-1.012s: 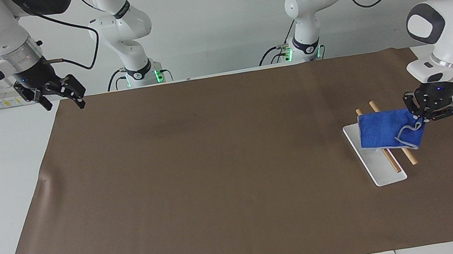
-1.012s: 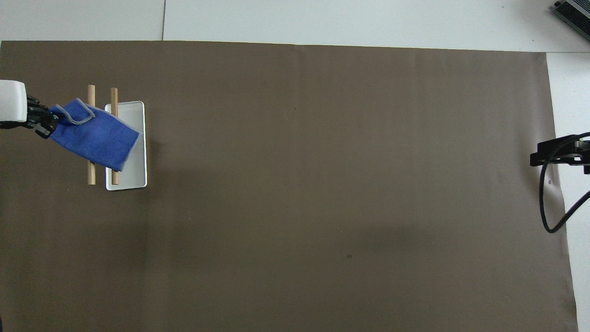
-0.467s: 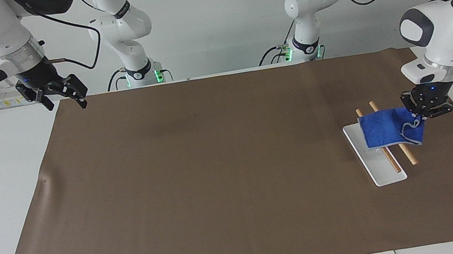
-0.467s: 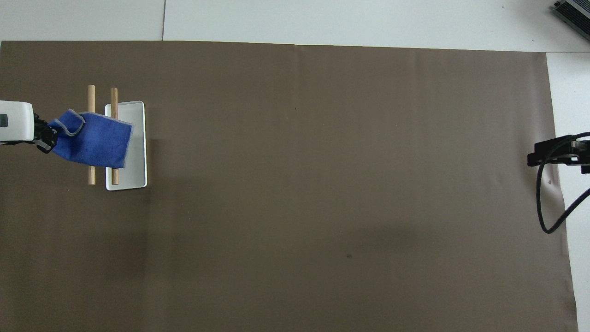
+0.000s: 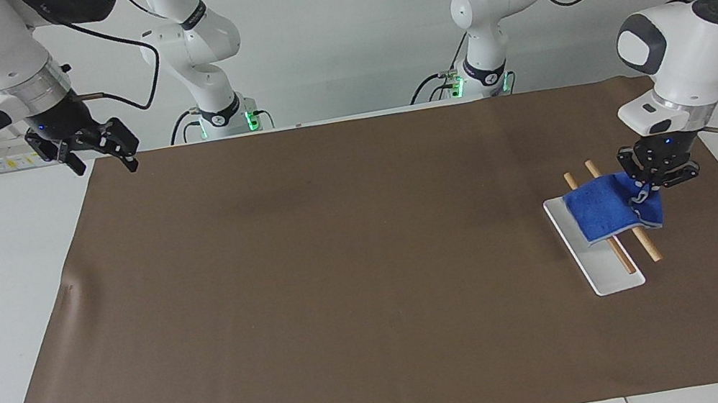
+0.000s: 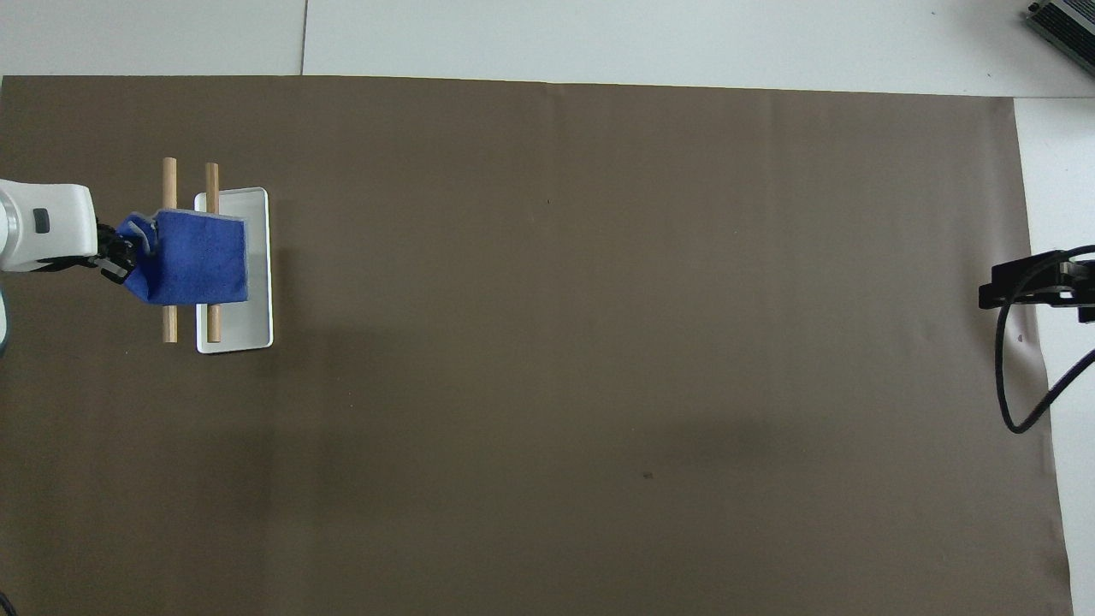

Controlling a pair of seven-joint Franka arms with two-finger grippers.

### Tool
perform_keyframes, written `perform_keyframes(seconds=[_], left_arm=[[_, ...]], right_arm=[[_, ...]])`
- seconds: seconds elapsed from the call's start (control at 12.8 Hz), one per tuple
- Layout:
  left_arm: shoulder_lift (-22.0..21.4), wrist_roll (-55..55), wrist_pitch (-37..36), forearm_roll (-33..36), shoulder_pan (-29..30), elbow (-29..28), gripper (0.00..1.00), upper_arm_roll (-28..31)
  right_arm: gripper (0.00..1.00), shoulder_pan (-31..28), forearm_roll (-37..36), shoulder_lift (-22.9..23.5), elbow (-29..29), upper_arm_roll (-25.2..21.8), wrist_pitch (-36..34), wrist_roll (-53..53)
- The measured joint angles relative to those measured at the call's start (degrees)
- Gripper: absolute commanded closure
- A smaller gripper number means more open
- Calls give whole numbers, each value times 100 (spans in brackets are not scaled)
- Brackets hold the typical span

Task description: Right arm passes towel to left arm to hang

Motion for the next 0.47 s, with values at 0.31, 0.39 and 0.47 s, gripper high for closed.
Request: perform_keyframes(seconds=[0.31, 0.39, 0.47], left_arm=[[-3, -254, 0, 0, -23, 0, 100, -64], [-5, -443, 3, 0, -24, 3, 100, -115], [-7, -623, 8, 0, -27, 17, 100, -177]], right_arm=[[0, 0, 0, 0, 0, 0, 0, 0], [0, 0, 0, 0, 0, 0, 0, 0], [0, 0, 0, 0, 0, 0, 0, 0]])
